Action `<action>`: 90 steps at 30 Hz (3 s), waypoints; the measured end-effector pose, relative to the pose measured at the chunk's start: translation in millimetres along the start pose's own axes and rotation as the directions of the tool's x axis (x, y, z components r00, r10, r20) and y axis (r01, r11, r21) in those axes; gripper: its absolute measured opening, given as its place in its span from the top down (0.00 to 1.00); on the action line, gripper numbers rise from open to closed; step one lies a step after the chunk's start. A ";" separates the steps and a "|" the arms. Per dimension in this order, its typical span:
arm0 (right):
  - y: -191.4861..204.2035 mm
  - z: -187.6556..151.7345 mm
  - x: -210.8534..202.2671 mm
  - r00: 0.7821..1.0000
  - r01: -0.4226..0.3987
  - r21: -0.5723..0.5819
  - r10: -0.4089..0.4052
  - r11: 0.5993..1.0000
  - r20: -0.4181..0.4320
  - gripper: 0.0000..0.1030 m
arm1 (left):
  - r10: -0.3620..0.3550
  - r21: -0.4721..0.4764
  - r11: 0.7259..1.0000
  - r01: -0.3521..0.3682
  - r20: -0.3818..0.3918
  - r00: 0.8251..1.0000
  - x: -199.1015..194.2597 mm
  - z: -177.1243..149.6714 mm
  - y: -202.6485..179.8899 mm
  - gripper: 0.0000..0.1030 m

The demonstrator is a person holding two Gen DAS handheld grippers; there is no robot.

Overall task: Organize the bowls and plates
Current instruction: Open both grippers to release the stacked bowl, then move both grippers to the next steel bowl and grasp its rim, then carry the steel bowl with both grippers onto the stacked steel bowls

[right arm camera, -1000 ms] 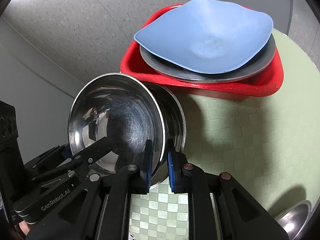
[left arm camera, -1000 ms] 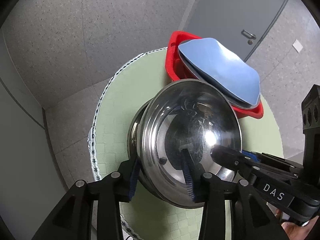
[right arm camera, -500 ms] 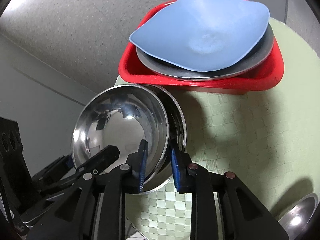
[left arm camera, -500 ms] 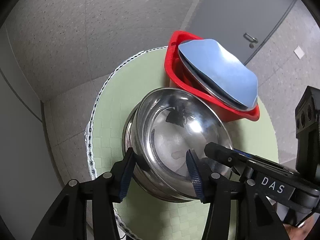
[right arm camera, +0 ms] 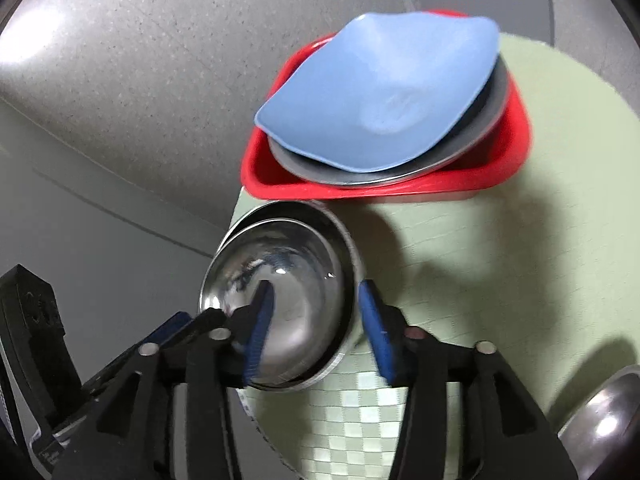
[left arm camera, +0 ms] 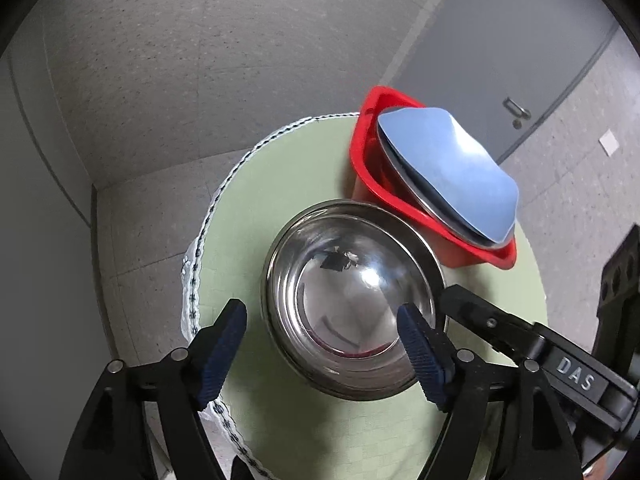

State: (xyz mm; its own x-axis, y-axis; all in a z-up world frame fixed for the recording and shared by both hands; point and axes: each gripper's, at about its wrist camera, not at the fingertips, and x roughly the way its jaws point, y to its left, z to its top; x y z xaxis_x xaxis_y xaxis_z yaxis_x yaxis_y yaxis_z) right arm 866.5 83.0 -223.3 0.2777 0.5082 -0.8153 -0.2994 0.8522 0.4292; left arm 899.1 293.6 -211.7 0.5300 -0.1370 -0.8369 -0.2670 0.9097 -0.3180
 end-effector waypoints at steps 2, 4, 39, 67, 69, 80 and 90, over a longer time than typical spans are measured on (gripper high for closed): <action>-5.1 -3.8 -6.7 1.000 -0.013 0.003 0.013 1.000 0.023 0.44 | 0.008 0.006 1.000 -0.008 0.019 1.000 -5.7 -5.0 -6.5 0.28; -8.9 -6.4 -14.1 0.999 -0.018 -0.003 0.018 1.000 0.045 0.43 | 0.026 0.021 0.999 -0.027 0.047 0.999 -12.6 -11.1 -16.6 0.27; -211.9 -111.9 -98.3 0.999 0.049 -0.009 -0.049 0.999 -0.002 0.84 | -0.010 0.339 0.940 0.039 -0.085 0.996 54.3 -199.5 -228.6 0.89; 18.6 -15.2 -3.9 0.996 -0.046 -0.139 0.056 0.989 0.065 0.84 | 0.003 0.289 0.957 -0.040 0.127 0.992 -17.2 -49.1 -47.2 0.89; 25.8 -13.1 7.0 0.997 -0.037 -0.137 0.045 0.990 0.057 0.84 | 0.006 0.292 0.956 -0.040 0.117 0.993 -12.2 -41.4 -39.4 0.89; 33.4 -4.1 41.0 0.999 0.042 -0.134 -0.040 0.990 0.021 0.81 | -0.001 0.306 0.952 -0.010 0.037 0.999 29.9 -8.4 -14.5 0.88; 39.1 -6.9 36.3 0.997 0.068 -0.111 -0.066 0.991 0.028 0.81 | -0.012 0.319 0.948 0.002 0.032 0.999 43.8 -2.0 -12.3 0.86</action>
State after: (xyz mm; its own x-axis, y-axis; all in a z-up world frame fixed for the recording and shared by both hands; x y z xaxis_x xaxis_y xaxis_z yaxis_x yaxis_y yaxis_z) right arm 858.6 134.0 -238.8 0.3222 0.4544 -0.8305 -0.3794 0.8657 0.3265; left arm 924.0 275.6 -245.3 0.5584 -0.1358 -0.8184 0.0043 0.9870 -0.1608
